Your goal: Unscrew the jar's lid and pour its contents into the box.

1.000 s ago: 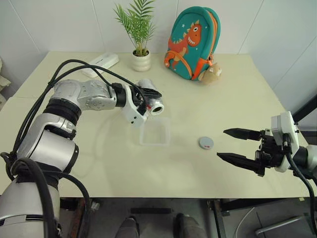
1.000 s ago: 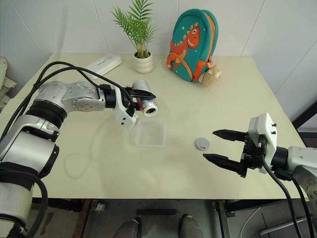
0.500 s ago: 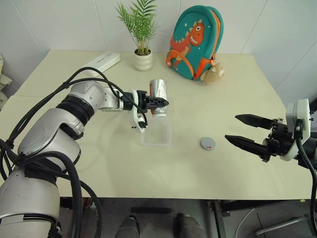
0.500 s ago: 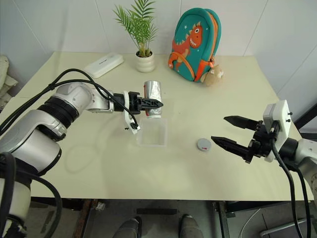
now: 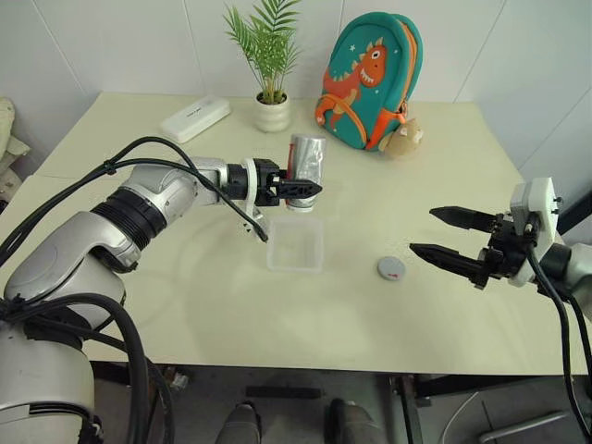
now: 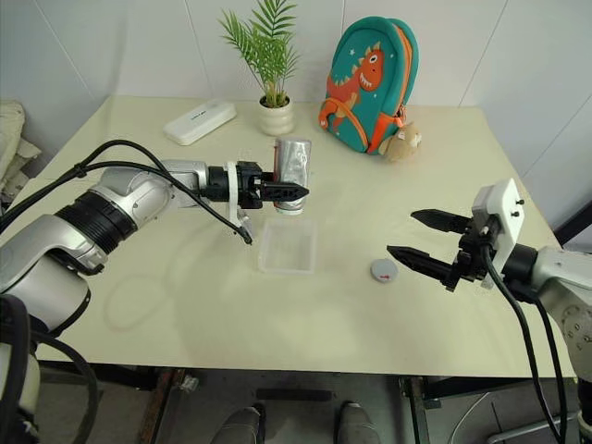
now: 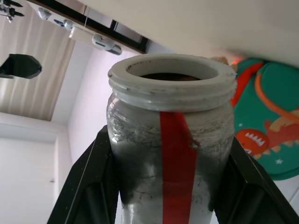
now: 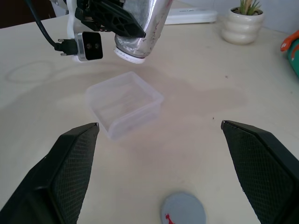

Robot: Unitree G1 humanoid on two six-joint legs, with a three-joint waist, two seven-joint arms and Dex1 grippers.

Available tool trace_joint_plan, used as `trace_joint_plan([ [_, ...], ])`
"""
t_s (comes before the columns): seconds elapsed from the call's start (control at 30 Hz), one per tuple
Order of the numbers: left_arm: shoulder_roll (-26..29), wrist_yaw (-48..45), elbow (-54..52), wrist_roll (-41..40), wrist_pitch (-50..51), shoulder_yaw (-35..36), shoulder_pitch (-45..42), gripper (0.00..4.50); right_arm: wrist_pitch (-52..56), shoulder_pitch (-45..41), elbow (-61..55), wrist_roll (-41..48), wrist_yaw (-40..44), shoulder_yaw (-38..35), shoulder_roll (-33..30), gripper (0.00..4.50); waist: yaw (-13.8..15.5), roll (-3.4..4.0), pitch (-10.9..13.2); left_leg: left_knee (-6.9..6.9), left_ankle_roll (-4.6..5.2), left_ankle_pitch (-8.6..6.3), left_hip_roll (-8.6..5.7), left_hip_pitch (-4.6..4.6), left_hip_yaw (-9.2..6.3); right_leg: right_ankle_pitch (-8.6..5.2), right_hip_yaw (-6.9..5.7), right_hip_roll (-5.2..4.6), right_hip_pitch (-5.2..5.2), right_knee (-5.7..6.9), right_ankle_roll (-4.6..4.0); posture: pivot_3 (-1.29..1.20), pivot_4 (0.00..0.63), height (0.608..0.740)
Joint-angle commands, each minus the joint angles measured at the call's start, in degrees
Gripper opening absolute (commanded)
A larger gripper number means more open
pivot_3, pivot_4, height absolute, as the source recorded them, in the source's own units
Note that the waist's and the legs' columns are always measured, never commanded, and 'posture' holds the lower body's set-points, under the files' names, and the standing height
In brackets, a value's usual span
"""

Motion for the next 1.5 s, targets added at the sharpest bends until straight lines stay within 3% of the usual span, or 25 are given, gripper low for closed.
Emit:
trace_joint_plan([
  [0.03,0.8,2.5,-3.4,0.2,2.9,2.1,0.9,2.12,-1.5,-1.9,0.1,-0.4,0.4,0.4,0.2,4.41,-0.1,0.0,0.0,0.02,0.0,0.0,0.0,0.0,0.0,0.0,0.01,0.0,0.0,0.03,0.0,0.0,0.15,0.74],
  [0.13,1.2,4.8,-4.4,-0.3,3.4,2.6,1.8,2.12,-2.1,-2.6,0.8,-1.1,0.8,1.1,0.1,4.41,-0.1,0.0,0.0,0.05,0.0,0.0,0.0,0.01,0.0,0.0,0.03,0.0,-0.01,0.11,0.0,0.0,0.15,0.74],
  [0.33,0.3,1.8,0.9,-8.6,-1.8,6.2,2.3,2.12,-2.4,-3.0,0.9,-2.0,0.9,2.0,0.5,4.41,-0.1,0.0,0.0,0.33,0.01,-0.01,-0.02,0.01,0.0,0.0,0.06,0.0,0.0,0.32,0.0,0.0,0.15,0.74],
  [0.47,-2.7,-21.8,16.7,-40.2,-22.7,19.2,5.7,2.12,-2.6,-2.2,0.2,-2.4,0.9,2.1,0.3,4.41,-0.4,0.06,0.0,0.5,0.01,-0.01,-0.03,0.11,0.01,0.01,0.09,0.01,0.05,0.46,-0.05,0.0,0.15,0.74],
  [0.57,-3.7,-42.2,22.2,-58.9,-26.0,28.7,10.1,2.12,-2.8,-2.0,0.4,-2.6,1.1,2.0,0.1,4.41,-0.9,0.07,0.0,0.51,0.03,-0.01,-0.02,0.2,0.14,0.0,0.15,-0.02,0.06,0.54,-0.1,0.0,0.15,0.74],
  [0.63,-5.5,-57.5,23.8,-74.4,-22.0,37.7,13.5,2.12,-2.8,-2.3,0.8,-2.6,1.2,2.1,0.0,4.41,-0.9,0.08,0.0,0.57,0.03,-0.01,-0.02,0.2,0.15,0.0,0.17,-0.02,0.06,0.61,-0.11,0.0,0.15,0.74],
  [0.7,-6.7,-67.6,23.2,-83.2,-18.1,43.2,15.6,2.12,-2.7,-2.6,1.0,-2.7,1.3,2.1,0.0,4.41,-0.8,0.07,0.0,0.65,0.05,-0.02,-0.02,0.16,0.14,0.0,0.2,0.0,0.05,0.69,-0.11,0.0,0.15,0.74],
  [0.8,-5.8,-74.1,19.1,-90.4,-16.0,49.0,19.3,2.12,-3.1,-3.5,2.2,-3.3,1.8,2.8,-0.1,4.41,-0.9,0.07,0.0,0.7,0.07,-0.02,-0.02,0.17,0.14,0.01,0.24,0.0,0.06,0.75,-0.1,0.0,0.15,0.74],
  [0.97,-8.5,-87.4,8.5,-109.2,5.1,60.9,25.5,2.12,-3.5,-6.2,3.8,-4.2,2.5,4.6,0.5,4.41,-1.3,0.07,0.0,0.74,0.09,0.0,-0.03,0.3,0.14,0.01,0.36,0.02,0.14,0.94,-0.09,0.0,0.15,0.74],
  [1.17,-9.7,-89.7,2.2,-119.7,25.7,69.3,28.7,2.12,-4.0,-6.8,4.5,-4.4,3.1,5.0,0.8,4.41,-1.9,0.07,0.0,0.82,0.13,0.05,-0.03,0.37,0.13,0.02,0.42,0.04,0.14,1.14,-0.1,0.0,0.15,0.74],
  [1.5,-14.5,-93.2,0.2,-119.3,27.7,69.3,33.1,2.12,-5.0,-6.4,5.2,-4.7,5.4,4.6,0.6,4.41,-1.6,0.07,0.0,0.83,0.1,0.09,-0.05,0.41,0.13,0.03,0.44,0.05,0.17,1.15,-0.11,0.0,0.15,0.74],
])
